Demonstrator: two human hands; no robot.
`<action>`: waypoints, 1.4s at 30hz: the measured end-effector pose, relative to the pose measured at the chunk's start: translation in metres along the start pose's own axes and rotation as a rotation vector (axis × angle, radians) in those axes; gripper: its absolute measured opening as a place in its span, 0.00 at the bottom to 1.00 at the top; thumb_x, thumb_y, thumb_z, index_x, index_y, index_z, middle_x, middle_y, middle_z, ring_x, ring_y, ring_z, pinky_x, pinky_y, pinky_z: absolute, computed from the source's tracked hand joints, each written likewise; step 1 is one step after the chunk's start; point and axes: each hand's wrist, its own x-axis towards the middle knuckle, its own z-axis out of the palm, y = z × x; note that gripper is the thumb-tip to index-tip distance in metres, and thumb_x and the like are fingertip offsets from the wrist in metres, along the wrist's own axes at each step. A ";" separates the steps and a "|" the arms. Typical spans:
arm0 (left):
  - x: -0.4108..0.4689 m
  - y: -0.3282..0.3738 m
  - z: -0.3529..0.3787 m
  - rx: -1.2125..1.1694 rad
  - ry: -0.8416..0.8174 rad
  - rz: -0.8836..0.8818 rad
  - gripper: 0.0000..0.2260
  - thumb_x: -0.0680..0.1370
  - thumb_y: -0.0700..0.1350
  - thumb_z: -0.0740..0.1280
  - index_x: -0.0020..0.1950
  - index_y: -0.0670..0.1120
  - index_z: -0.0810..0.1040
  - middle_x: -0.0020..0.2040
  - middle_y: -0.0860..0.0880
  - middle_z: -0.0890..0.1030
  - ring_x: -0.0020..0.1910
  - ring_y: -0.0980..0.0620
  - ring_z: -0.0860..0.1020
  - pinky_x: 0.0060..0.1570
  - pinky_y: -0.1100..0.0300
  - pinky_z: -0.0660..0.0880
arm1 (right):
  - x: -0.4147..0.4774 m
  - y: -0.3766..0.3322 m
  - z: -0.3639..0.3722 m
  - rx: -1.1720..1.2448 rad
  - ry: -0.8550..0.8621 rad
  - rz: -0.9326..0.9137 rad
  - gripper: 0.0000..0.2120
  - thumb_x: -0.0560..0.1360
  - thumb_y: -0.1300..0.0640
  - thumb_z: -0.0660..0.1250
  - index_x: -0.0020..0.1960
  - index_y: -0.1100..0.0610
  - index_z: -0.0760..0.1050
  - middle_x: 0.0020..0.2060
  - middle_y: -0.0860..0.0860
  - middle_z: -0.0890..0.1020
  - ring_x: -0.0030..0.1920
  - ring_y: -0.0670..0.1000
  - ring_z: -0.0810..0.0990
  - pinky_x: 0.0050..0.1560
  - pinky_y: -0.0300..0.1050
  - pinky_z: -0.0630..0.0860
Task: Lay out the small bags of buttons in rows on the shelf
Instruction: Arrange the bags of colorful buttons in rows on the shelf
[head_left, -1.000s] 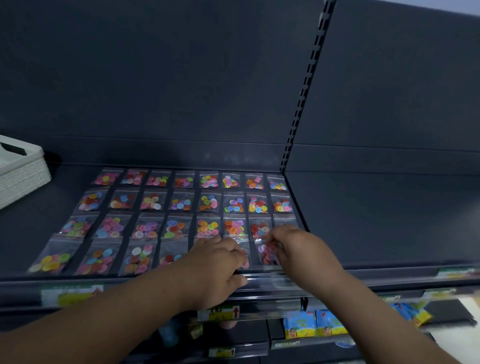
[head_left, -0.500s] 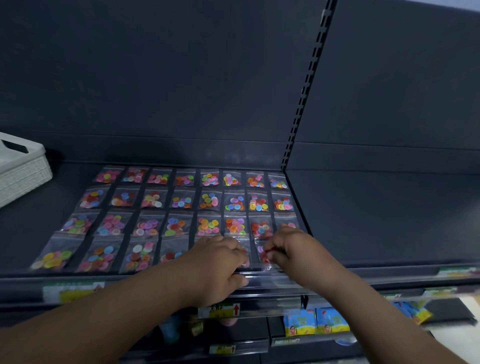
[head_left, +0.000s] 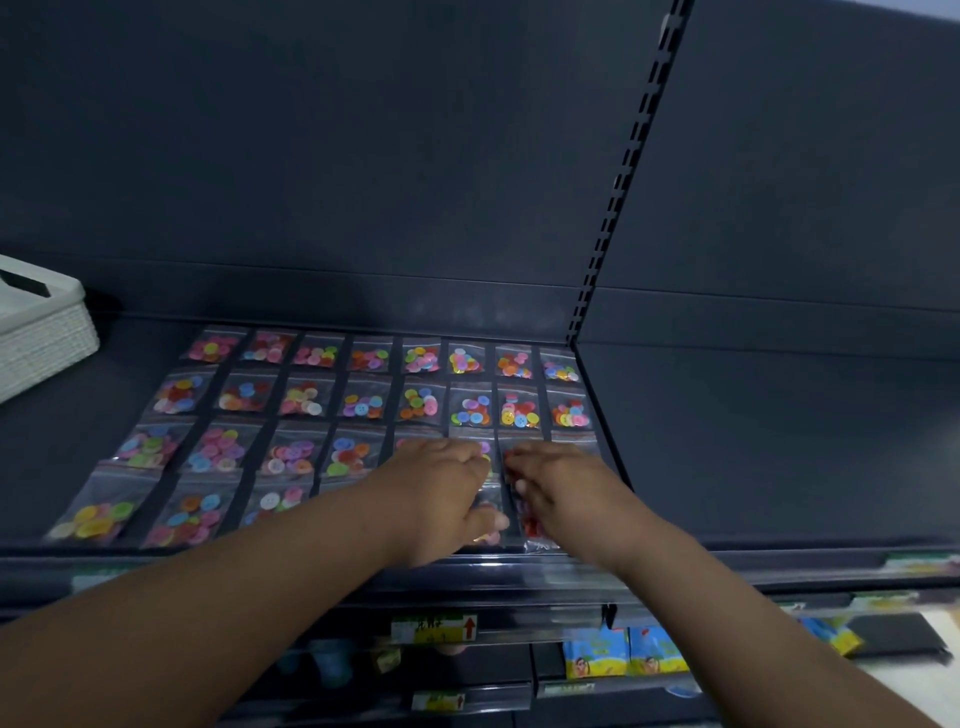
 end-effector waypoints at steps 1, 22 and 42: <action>0.001 0.000 0.000 0.004 -0.011 -0.002 0.31 0.79 0.62 0.52 0.77 0.45 0.56 0.78 0.47 0.52 0.76 0.49 0.52 0.74 0.53 0.48 | 0.001 -0.001 0.000 -0.003 -0.012 0.009 0.16 0.80 0.58 0.56 0.67 0.56 0.72 0.67 0.51 0.72 0.67 0.52 0.68 0.66 0.39 0.62; -0.003 -0.015 -0.011 -0.054 0.127 -0.008 0.22 0.80 0.56 0.59 0.70 0.46 0.67 0.72 0.50 0.65 0.71 0.52 0.61 0.70 0.58 0.56 | -0.003 0.012 -0.010 -0.053 -0.028 0.101 0.31 0.74 0.50 0.68 0.73 0.45 0.61 0.74 0.44 0.61 0.74 0.49 0.57 0.73 0.47 0.55; -0.079 -0.089 -0.043 0.136 0.424 -0.219 0.30 0.78 0.60 0.58 0.77 0.49 0.56 0.76 0.48 0.59 0.74 0.48 0.58 0.72 0.52 0.56 | 0.057 -0.099 -0.019 -0.175 0.142 -0.148 0.25 0.78 0.49 0.60 0.73 0.51 0.62 0.74 0.50 0.61 0.73 0.53 0.58 0.71 0.46 0.53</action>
